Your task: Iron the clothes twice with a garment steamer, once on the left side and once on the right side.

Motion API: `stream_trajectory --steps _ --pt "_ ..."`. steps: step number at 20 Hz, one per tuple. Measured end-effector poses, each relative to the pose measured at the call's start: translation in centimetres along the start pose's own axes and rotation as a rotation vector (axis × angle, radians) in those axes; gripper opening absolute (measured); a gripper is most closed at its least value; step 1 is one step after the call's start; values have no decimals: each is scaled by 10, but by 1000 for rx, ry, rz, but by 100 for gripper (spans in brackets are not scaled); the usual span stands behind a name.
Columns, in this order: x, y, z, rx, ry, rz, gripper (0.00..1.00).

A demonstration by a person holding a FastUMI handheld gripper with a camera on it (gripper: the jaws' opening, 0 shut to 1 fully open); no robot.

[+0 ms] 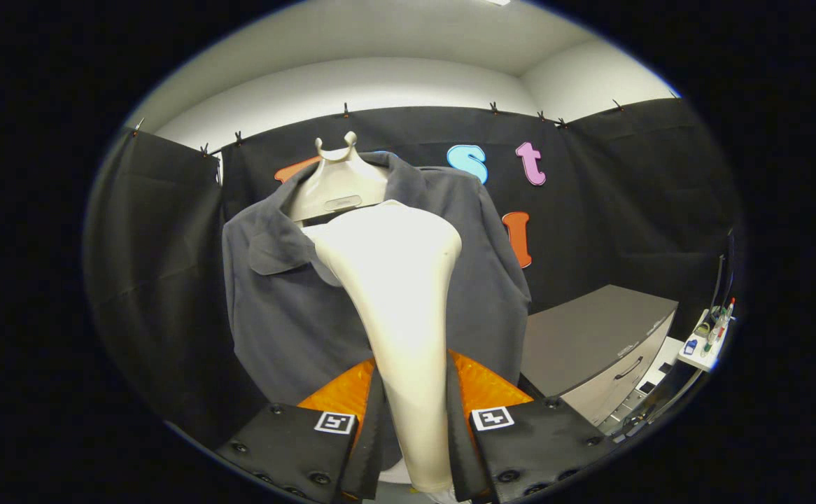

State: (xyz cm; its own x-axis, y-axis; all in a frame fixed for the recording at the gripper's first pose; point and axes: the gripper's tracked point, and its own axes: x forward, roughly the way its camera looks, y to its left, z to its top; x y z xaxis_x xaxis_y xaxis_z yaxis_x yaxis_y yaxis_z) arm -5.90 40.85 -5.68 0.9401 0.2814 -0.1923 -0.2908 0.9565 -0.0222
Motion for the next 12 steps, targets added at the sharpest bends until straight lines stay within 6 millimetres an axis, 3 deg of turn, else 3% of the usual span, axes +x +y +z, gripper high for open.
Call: stream_trajectory --steps 7,12 --pt "14 82 -9 -39 2 78 47" --pt "41 99 -34 -67 57 60 46"
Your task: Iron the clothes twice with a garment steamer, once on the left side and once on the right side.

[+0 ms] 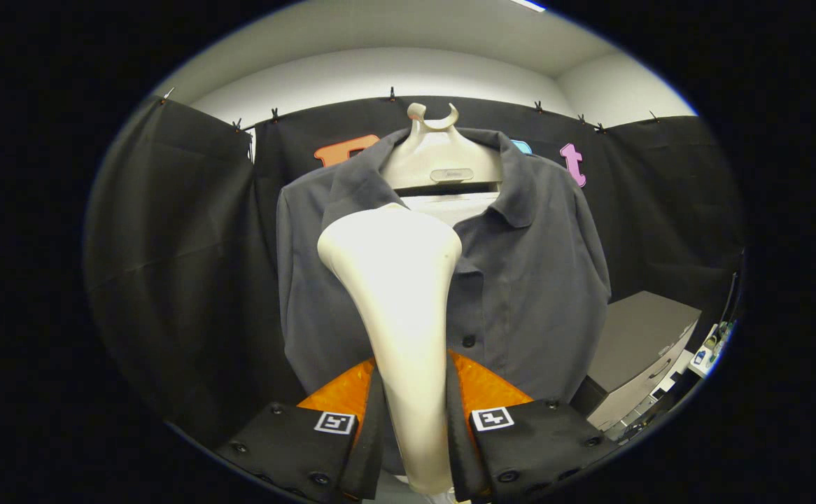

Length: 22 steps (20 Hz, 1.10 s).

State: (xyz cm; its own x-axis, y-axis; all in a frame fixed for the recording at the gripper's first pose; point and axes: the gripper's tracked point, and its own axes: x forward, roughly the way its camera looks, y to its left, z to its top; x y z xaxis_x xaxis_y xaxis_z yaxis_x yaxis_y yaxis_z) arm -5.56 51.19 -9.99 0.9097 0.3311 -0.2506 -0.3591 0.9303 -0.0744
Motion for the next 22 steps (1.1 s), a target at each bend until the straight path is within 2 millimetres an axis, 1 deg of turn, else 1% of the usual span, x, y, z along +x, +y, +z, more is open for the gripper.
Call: stream_trajectory --steps 2,4,7,8,10,17,19,22 --pt "13 -1 -11 -3 26 -13 47" --pt "23 1 -25 -1 67 -17 47" --pt "29 -2 -47 -10 112 -34 47" --pt "34 -2 -53 -15 126 -37 47" --pt "38 -4 -64 -18 151 -41 47" --pt "33 -17 -108 -16 236 -63 47" --pt "29 -20 -123 -21 266 -69 47" --pt "28 -26 -146 -32 312 -76 47"
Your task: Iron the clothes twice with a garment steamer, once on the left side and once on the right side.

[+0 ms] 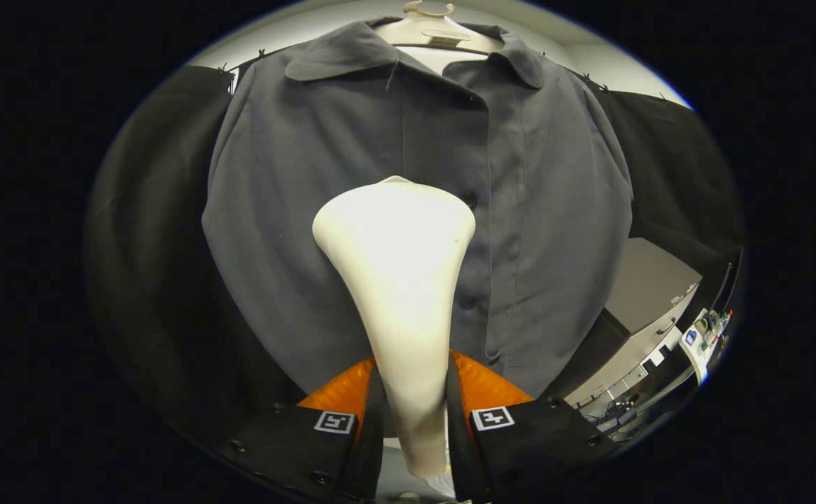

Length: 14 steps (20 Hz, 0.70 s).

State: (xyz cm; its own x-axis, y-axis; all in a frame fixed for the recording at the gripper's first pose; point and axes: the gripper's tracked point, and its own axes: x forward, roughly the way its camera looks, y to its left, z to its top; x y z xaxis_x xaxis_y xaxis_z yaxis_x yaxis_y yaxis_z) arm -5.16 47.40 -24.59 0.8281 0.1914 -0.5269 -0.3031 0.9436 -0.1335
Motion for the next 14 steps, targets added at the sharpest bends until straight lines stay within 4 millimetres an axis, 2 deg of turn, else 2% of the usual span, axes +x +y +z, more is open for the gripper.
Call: stream_trajectory --steps 7,14 --pt "18 -2 -44 -25 95 5 47" --pt "21 0 -78 -47 163 4 47"
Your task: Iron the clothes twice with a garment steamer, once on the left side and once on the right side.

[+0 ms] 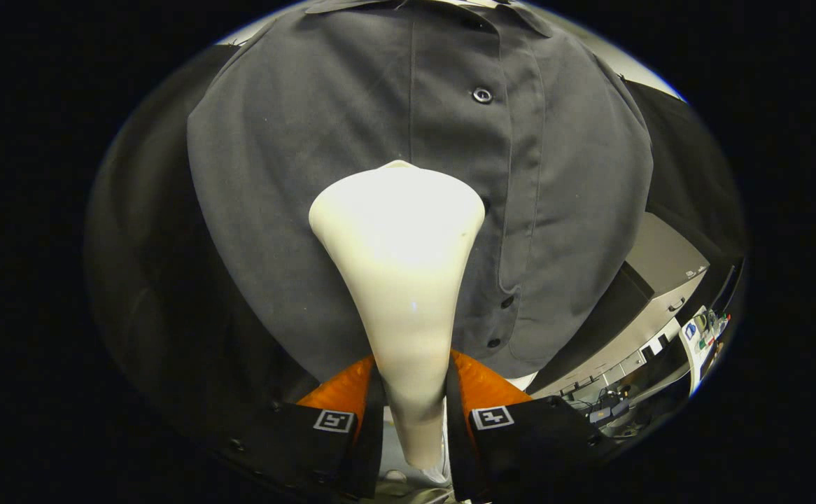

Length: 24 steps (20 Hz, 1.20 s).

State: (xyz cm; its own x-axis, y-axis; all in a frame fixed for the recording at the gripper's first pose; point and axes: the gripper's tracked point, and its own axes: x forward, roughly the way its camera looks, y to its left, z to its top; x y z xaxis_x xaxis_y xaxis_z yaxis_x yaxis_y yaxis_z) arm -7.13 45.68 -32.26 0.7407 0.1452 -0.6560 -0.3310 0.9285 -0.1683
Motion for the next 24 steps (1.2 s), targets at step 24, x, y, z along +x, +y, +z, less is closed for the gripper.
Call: stream_trajectory --steps 24 --pt "52 20 -156 -39 299 27 47"
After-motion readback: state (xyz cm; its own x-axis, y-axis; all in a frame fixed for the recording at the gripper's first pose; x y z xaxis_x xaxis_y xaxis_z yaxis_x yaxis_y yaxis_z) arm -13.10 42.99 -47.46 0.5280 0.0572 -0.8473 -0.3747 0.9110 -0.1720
